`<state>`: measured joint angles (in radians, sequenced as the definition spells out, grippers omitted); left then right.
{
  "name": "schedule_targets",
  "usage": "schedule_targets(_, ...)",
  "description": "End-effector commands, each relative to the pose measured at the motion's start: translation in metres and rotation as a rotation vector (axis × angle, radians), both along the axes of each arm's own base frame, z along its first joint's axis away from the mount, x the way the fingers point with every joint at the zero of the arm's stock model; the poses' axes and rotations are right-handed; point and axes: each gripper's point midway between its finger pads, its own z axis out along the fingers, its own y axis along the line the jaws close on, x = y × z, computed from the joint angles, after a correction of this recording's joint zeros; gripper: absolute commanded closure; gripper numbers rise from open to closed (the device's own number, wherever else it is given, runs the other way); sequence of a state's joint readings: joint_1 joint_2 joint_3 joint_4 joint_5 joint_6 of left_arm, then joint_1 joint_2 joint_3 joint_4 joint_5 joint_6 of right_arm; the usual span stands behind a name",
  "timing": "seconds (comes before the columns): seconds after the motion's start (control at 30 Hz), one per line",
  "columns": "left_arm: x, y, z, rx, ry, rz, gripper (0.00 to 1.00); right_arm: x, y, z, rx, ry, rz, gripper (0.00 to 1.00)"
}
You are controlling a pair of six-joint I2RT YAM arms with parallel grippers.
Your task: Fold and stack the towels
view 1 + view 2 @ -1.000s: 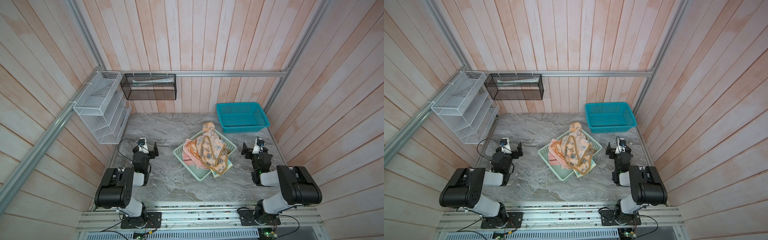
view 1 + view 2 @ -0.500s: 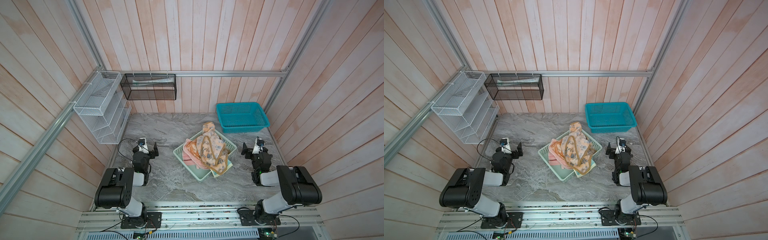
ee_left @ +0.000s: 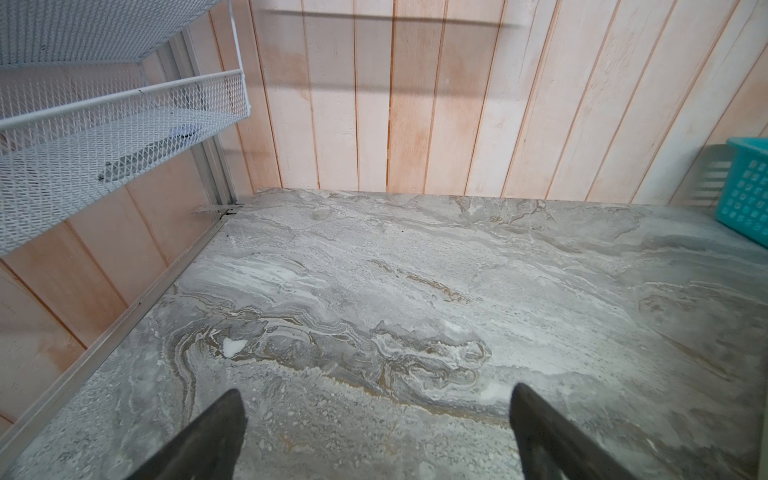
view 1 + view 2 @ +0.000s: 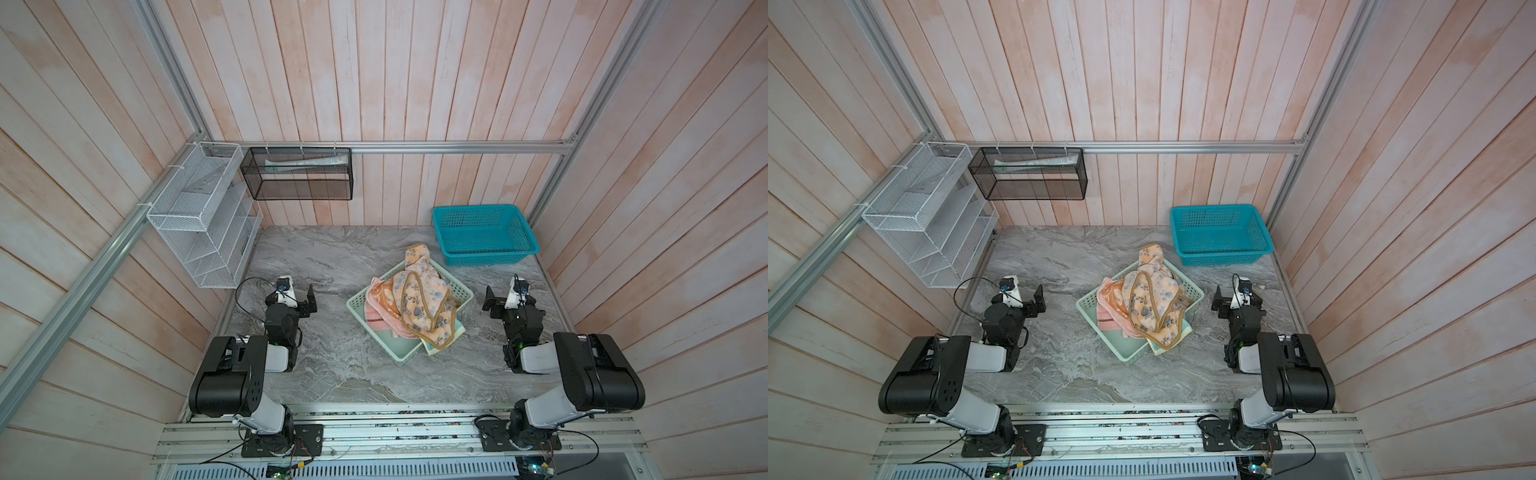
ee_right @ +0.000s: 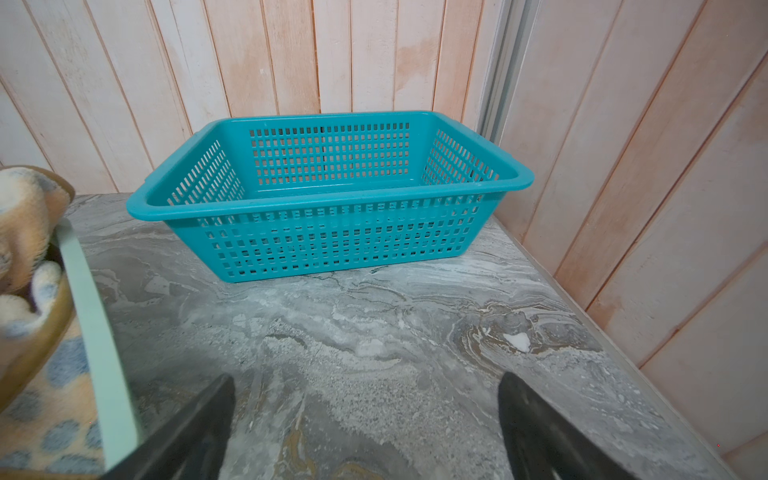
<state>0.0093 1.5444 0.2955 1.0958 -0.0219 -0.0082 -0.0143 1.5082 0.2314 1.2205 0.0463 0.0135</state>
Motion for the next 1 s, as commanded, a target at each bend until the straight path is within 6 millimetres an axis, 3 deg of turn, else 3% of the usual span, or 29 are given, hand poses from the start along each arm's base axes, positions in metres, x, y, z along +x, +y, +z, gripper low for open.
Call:
schedule_targets(0.0, -0.01, -0.016, 0.022, 0.039, -0.059, -0.055, 0.0, -0.005, 0.011, 0.022, -0.037, -0.04, 0.039, 0.02)
schedule_targets(0.1, -0.008, -0.037, 0.044, 0.05, 0.008, -0.115, 0.0, -0.001, 0.018, 0.036, -0.004, 0.029, 0.042, 0.02)
schedule_targets(0.17, -0.009, -0.053, 0.068, -0.023, 0.009, -0.168, 0.05, 0.001, 0.019, 0.046, 0.081, 0.058, 0.025, 0.02)
schedule_targets(0.27, -0.012, -0.103, 0.101, -0.159, 0.031, -0.313, 0.16, 0.0, 0.028, 0.058, 0.18, 0.092, 0.023, 0.04)
schedule_targets(0.33, -0.013, -0.159, 0.11, -0.227, 0.131, -0.44, 0.22, -0.002, 0.039, 0.063, 0.209, 0.108, 0.038, 0.05)
schedule_targets(0.4, -0.022, -0.23, 0.111, -0.214, 0.224, -0.584, 0.24, -0.004, 0.049, 0.066, 0.225, 0.114, 0.056, 0.05)
schedule_targets(0.53, -0.058, -0.374, 0.087, -0.207, 0.388, -0.851, 0.25, -0.008, 0.057, 0.063, 0.297, 0.15, 0.045, 0.06)
schedule_targets(0.6, -0.068, -0.416, 0.06, -0.242, 0.497, -0.917, 0.26, -0.01, 0.054, 0.058, 0.326, 0.177, 0.02, 0.06)
schedule_targets(0.63, -0.065, -0.427, 0.044, -0.26, 0.553, -0.903, 0.28, -0.011, 0.054, 0.057, 0.331, 0.19, 0.014, 0.06)
schedule_targets(0.7, -0.051, -0.425, 0.014, -0.283, 0.625, -0.826, 0.3, -0.013, 0.055, 0.053, 0.341, 0.22, 0.011, 0.06)
schedule_targets(0.8, -0.029, -0.399, -0.022, -0.364, 0.719, -0.73, 0.36, -0.018, 0.062, 0.048, 0.361, 0.26, 0.041, 0.08)
schedule_targets(0.87, -0.013, -0.365, -0.043, -0.429, 0.786, -0.641, 0.42, -0.02, 0.068, 0.045, 0.383, 0.278, 0.066, 0.11)
schedule_targets(0.97, 0.005, -0.299, -0.065, -0.465, 0.837, -0.486, 0.49, -0.021, 0.08, 0.048, 0.396, 0.275, 0.083, 0.16)
